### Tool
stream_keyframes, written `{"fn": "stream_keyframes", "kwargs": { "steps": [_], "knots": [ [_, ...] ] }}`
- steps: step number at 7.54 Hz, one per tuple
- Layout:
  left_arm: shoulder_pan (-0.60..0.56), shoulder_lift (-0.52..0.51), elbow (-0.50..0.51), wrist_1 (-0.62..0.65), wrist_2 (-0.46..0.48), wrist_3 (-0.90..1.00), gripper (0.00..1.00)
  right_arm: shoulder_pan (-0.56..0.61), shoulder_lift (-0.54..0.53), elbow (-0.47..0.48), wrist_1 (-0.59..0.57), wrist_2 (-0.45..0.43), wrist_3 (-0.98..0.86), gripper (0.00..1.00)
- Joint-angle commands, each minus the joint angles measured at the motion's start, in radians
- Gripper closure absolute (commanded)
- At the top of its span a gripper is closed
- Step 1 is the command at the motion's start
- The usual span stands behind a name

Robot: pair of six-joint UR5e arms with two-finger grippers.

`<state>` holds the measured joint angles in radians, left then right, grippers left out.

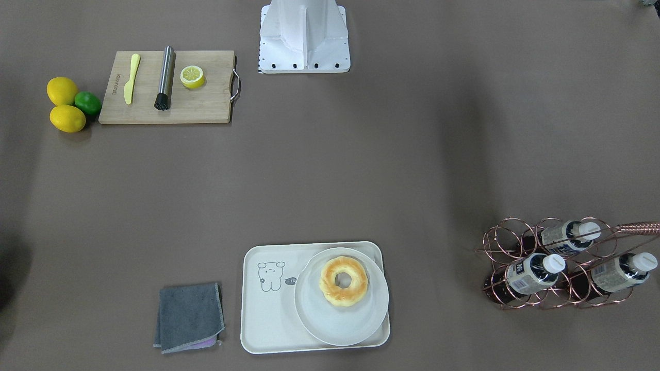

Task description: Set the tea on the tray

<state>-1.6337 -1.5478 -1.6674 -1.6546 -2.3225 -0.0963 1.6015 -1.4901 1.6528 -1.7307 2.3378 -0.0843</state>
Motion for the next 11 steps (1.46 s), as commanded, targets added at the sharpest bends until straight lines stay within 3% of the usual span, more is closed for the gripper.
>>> {"fn": "stream_keyframes", "kwargs": {
  "steps": [1, 11],
  "knots": [
    [0.000, -0.002, 0.000, -0.001, 0.000, 0.000, 0.02, 0.000, 0.002, -0.001, 0.000, 0.000, 0.000, 0.00],
    [0.038, -0.009, -0.006, -0.001, -0.002, -0.008, 0.02, 0.002, 0.018, -0.005, -0.001, 0.002, 0.003, 0.00]
  ]
}}
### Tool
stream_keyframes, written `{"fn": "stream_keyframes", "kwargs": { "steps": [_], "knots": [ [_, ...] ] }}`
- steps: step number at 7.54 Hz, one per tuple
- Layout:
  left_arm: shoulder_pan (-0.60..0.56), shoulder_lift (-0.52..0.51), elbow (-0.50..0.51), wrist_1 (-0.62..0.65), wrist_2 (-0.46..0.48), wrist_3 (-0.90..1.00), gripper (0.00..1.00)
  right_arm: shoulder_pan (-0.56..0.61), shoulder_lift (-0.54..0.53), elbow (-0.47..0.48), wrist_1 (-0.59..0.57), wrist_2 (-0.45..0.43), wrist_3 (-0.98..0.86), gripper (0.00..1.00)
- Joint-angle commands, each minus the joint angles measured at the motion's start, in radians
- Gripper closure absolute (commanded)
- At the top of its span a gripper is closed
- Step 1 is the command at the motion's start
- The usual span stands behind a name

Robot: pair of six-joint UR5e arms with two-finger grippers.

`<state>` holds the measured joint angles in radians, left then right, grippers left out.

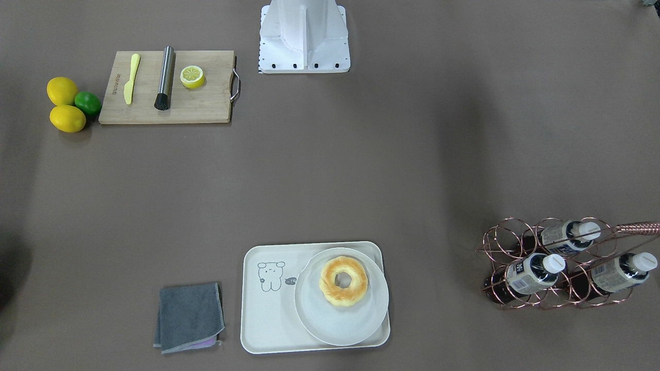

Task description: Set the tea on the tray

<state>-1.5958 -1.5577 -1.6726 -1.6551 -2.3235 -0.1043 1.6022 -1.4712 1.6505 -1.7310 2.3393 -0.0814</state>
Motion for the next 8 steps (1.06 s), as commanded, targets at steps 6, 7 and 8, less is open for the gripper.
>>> {"fn": "stream_keyframes", "kwargs": {
  "steps": [6, 7, 8],
  "knots": [
    [0.096, 0.001, -0.114, 0.001, 0.016, -0.126, 0.02, 0.012, 0.014, 0.003, 0.001, 0.003, 0.032, 0.00],
    [0.167, 0.005, -0.195, 0.000, 0.016, -0.199, 0.02, 0.012, 0.015, 0.003, 0.001, 0.003, 0.034, 0.00],
    [0.203, 0.004, -0.299, 0.000, 0.012, -0.218, 0.02, 0.012, 0.017, 0.003, 0.001, 0.003, 0.034, 0.00]
  ]
}}
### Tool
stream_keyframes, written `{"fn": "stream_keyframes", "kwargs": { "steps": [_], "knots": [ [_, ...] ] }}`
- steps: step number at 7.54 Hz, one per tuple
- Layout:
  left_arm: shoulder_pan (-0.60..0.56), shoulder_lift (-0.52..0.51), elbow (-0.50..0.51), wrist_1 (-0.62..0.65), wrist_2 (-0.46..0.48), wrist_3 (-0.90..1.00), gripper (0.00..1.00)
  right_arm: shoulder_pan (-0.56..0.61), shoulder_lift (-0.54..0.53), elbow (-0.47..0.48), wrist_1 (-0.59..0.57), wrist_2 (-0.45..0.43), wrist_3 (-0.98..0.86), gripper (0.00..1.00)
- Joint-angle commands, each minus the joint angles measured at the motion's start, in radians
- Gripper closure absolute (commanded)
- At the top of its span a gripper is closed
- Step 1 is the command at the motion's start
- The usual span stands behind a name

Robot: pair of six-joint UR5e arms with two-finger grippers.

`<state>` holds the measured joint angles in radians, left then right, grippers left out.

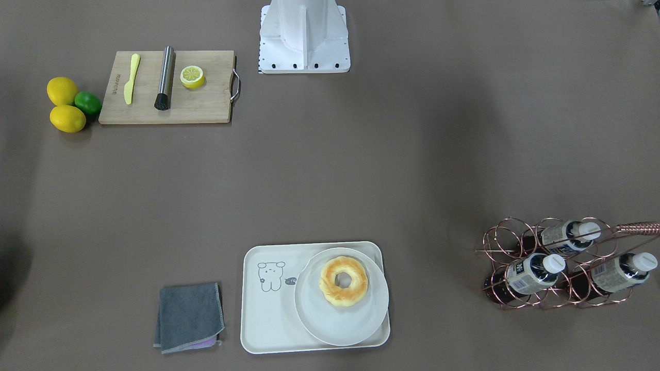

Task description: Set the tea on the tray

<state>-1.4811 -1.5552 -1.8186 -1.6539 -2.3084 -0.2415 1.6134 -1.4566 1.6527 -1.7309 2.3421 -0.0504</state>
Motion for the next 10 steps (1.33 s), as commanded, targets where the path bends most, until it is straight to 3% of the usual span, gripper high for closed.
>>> {"fn": "stream_keyframes", "kwargs": {
  "steps": [1, 2, 3, 4, 6, 8, 10],
  "knots": [
    [0.100, -0.040, -0.212, -0.001, -0.002, -0.081, 0.02, 0.000, 0.002, 0.001, 0.001, -0.003, 0.003, 0.00],
    [0.134, -0.127, -0.191, -0.001, 0.003, -0.081, 0.02, 0.000, 0.002, -0.002, 0.001, -0.003, 0.003, 0.00],
    [0.183, -0.173, -0.104, -0.007, 0.051, -0.103, 0.02, -0.001, 0.002, -0.004, 0.001, -0.003, 0.003, 0.00],
    [0.183, -0.189, -0.114, -0.029, 0.058, -0.123, 0.02, -0.003, 0.002, -0.007, 0.001, -0.004, 0.003, 0.00],
    [0.246, -0.215, -0.105, -0.110, 0.093, -0.493, 0.02, 0.000, 0.022, -0.030, -0.001, -0.004, 0.009, 0.00],
    [0.355, -0.227, -0.085, -0.126, 0.243, -0.493, 0.02, 0.000, 0.021, -0.033, -0.001, -0.004, 0.009, 0.00],
    [0.355, -0.282, -0.022, -0.135, 0.250, -0.483, 0.02, 0.000, 0.019, -0.033, -0.001, -0.004, 0.010, 0.00]
  ]
}}
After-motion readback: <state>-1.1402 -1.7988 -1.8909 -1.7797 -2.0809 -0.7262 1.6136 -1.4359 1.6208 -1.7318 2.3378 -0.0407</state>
